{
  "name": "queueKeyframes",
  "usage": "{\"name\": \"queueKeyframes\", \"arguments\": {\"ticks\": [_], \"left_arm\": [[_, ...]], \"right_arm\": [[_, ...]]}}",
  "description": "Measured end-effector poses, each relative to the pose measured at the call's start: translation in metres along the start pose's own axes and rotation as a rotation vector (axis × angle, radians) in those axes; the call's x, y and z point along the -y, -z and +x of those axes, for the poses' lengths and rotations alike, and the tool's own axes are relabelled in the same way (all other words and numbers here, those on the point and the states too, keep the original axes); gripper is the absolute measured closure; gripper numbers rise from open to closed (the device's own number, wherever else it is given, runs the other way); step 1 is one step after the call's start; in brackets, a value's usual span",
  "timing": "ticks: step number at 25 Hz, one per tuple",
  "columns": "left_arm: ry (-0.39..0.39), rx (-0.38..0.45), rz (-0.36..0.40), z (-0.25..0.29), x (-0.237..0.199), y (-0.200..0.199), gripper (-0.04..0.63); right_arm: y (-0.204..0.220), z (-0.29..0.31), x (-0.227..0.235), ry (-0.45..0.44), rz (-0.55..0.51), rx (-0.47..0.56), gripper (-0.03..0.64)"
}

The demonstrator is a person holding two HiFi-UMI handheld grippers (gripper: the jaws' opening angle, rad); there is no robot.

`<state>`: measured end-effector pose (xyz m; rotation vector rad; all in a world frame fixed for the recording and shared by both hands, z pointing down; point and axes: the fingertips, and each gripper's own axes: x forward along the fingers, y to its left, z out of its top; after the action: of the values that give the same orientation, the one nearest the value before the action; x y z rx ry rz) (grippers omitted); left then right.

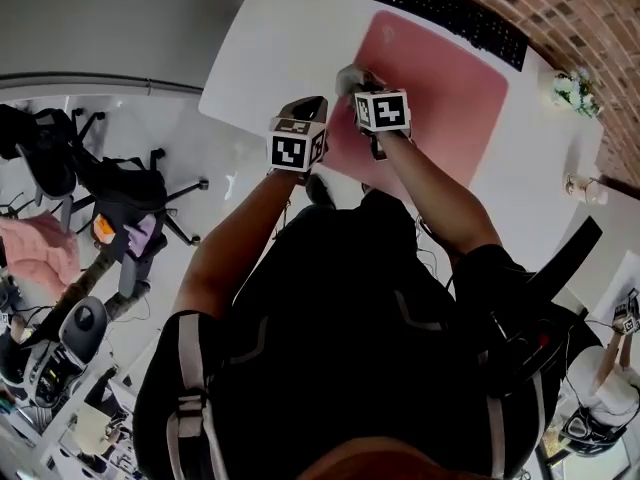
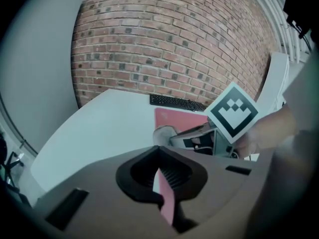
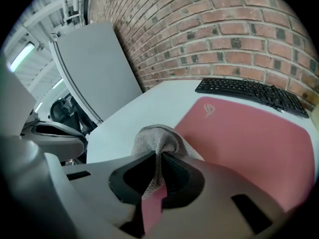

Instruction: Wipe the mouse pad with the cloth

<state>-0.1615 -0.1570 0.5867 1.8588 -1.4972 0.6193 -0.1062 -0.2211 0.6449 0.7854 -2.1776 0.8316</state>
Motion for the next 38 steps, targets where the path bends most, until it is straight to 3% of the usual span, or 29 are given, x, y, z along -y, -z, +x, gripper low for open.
{"name": "queueKeyframes", "arguments": {"ticks": [10, 14, 16, 20, 30, 35, 38], "left_arm": [[0.051, -0.004, -0.003, 0.009, 0.009, -0.005, 0.595], [0.061, -0.032, -0.055, 0.013, 0.017, -0.003, 0.595], [0.058, -0.045, -0.041, 0.016, 0.024, -0.002, 0.595], [0.132, -0.045, -0.001, 0.027, 0.049, -0.002, 0.595], [0.231, -0.076, 0.063, 0.052, 0.096, -0.004, 0.595], [0.282, -0.092, 0.032, 0.058, 0.123, -0.008, 0.595], [0.325, -0.093, 0.074, 0.061, 0.147, -0.011, 0.595]], "right_arm": [[0.011, 0.006, 0.022, 0.039, 0.033, -0.033, 0.577], [0.02, -0.002, 0.031, 0.054, 0.059, -0.03, 0.577], [0.024, -0.007, 0.039, 0.065, 0.074, -0.025, 0.577], [0.031, -0.022, 0.058, 0.092, 0.097, -0.007, 0.577], [0.056, -0.059, 0.112, 0.179, 0.185, 0.033, 0.577], [0.071, -0.081, 0.137, 0.213, 0.242, 0.054, 0.577], [0.08, -0.092, 0.15, 0.238, 0.26, 0.061, 0.577]]}}
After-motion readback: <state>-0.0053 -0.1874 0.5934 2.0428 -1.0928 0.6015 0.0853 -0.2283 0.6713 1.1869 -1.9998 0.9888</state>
